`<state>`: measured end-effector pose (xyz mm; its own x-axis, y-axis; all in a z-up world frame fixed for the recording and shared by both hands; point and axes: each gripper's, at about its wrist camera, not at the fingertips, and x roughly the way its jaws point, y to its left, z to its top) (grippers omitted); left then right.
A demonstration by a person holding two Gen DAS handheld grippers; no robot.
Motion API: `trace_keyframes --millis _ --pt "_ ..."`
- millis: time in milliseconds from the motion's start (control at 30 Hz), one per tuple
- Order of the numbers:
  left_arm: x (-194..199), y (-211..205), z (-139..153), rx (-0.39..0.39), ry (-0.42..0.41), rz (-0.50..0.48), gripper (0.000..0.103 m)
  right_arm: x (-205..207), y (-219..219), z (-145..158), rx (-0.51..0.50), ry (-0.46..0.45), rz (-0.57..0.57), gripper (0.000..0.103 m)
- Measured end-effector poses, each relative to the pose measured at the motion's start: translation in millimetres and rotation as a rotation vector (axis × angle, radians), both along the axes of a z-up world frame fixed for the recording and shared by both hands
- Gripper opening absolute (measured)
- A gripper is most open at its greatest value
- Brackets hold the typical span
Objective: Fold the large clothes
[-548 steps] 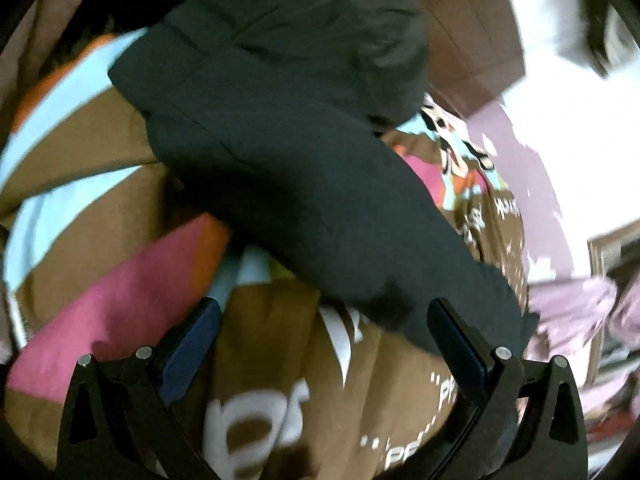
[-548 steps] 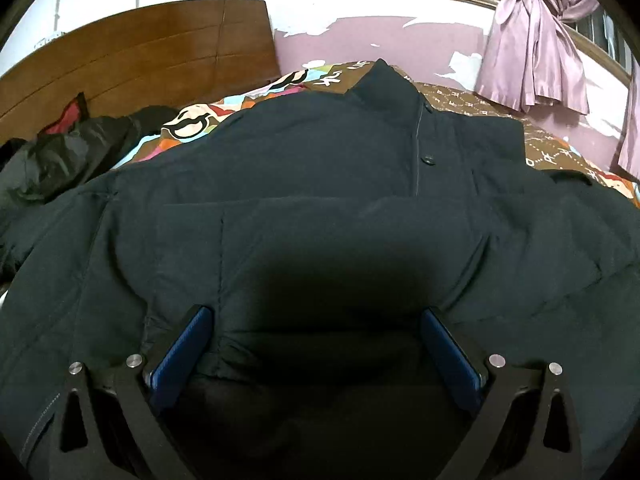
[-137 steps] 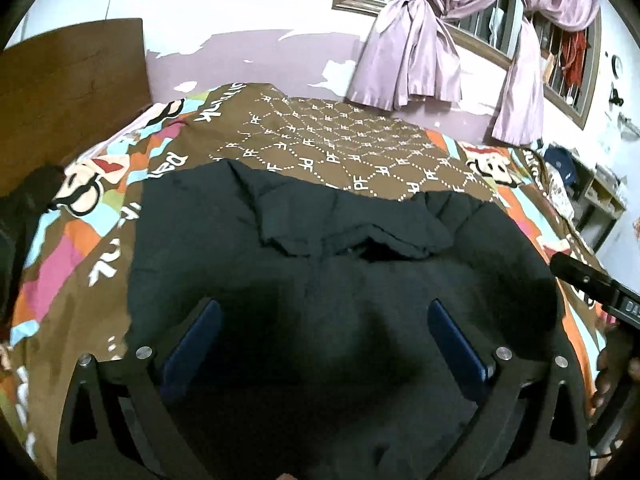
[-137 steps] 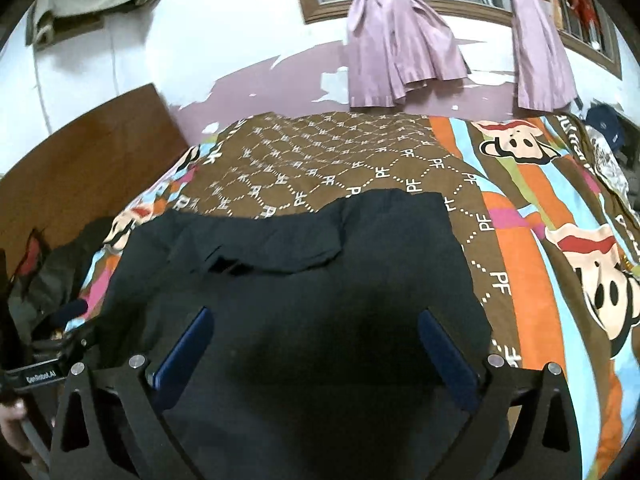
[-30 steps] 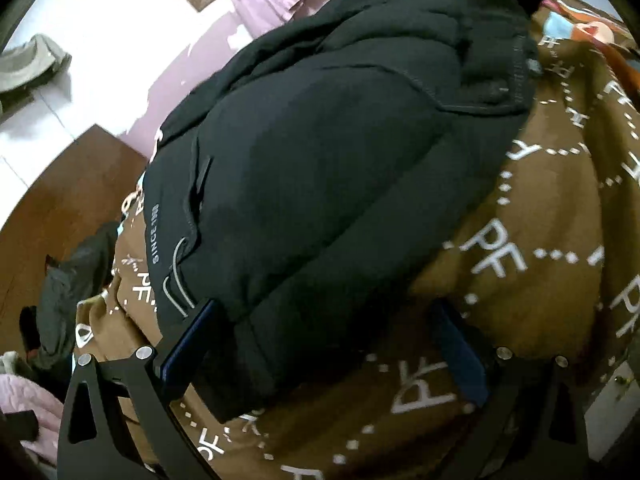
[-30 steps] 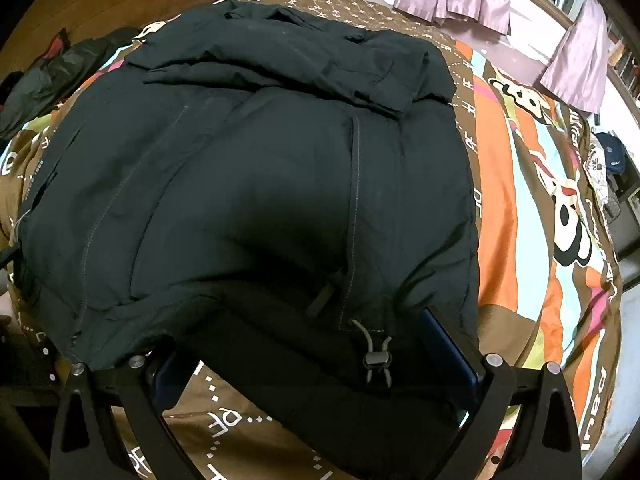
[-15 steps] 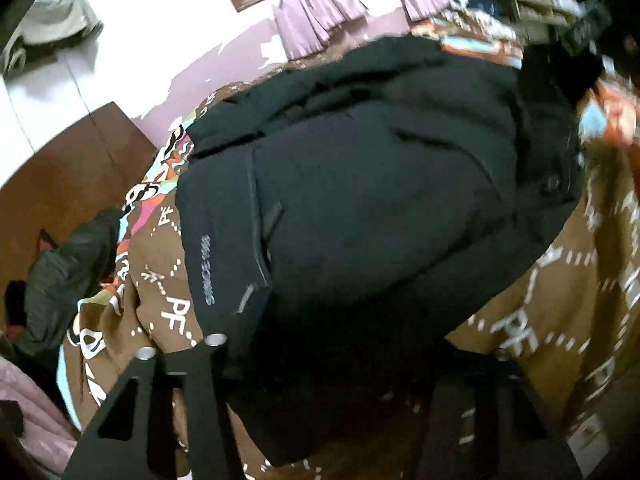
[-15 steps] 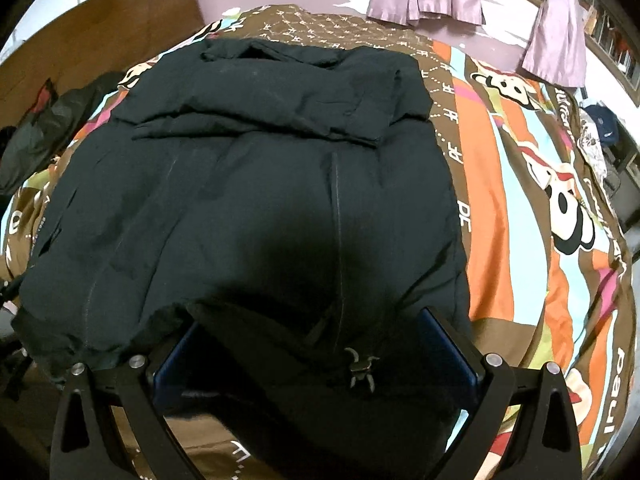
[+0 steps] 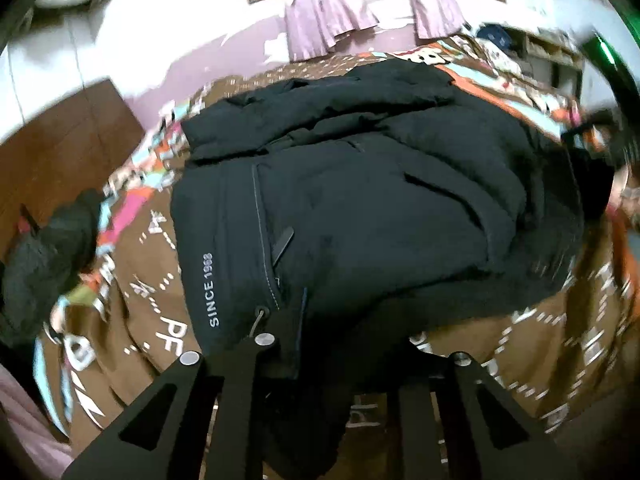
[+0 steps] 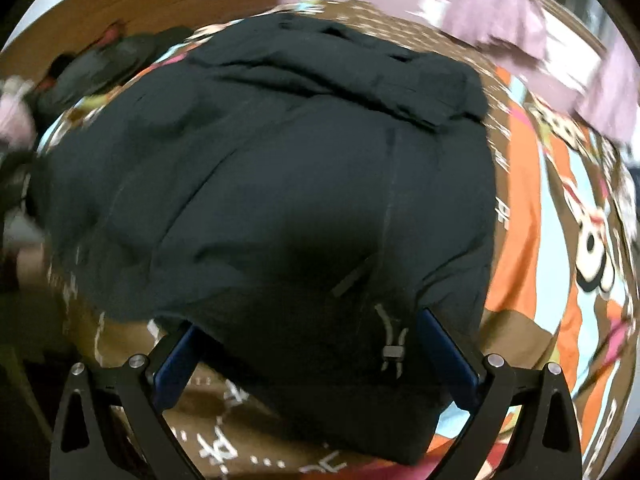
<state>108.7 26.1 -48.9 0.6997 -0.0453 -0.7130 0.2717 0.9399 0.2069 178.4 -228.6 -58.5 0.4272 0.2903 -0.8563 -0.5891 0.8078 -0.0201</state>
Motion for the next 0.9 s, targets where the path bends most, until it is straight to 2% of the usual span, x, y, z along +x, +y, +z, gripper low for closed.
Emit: trace_keyframes --millis 100,133,267,300,333,367,433,500,533,633,700,800,900 --pt "12 1 21 -0.062 0.019 0.005 0.012 -19 9 -12 -0.034 0.022 0.129 0.103" --pt "15 0 30 -0.074 0.015 0.005 0.011 -25 15 -18 -0.076 0.018 0.161 0.103" --pt "22 -8 63 -0.091 -0.029 -0.005 0.011 -25 32 -41 -0.281 -0.027 0.134 0.101" --pt "22 -11 69 -0.090 -0.045 -0.010 0.011 -22 32 -42 -0.303 -0.033 0.115 0.097" --pt "23 -13 75 -0.087 -0.059 -0.016 0.011 -19 31 -42 -0.320 -0.046 0.088 0.083" --pt "23 -15 78 -0.086 -0.067 -0.017 0.011 -16 30 -41 -0.334 -0.059 0.065 0.076" --pt "24 -16 82 -0.087 -0.073 -0.016 0.011 -12 25 -37 -0.344 -0.077 0.031 0.048" --pt "25 -16 82 -0.089 -0.076 -0.015 0.011 -8 19 -29 -0.319 -0.077 0.001 0.034" --pt "24 -14 82 -0.093 -0.071 -0.015 0.011 -6 15 -23 -0.288 -0.069 -0.012 0.022" --pt "22 -10 75 -0.096 -0.052 -0.013 0.011 -8 16 2 -0.241 -0.100 -0.015 0.012" --pt "20 -5 71 -0.100 -0.045 -0.011 0.010 -16 19 18 -0.255 -0.142 0.028 0.010" --pt "10 6 73 -0.151 -0.055 -0.011 0.008 -37 20 37 -0.306 -0.217 0.089 0.007" --pt "2 16 75 -0.182 -0.049 0.003 0.007 -53 14 63 -0.272 -0.245 0.095 0.006"
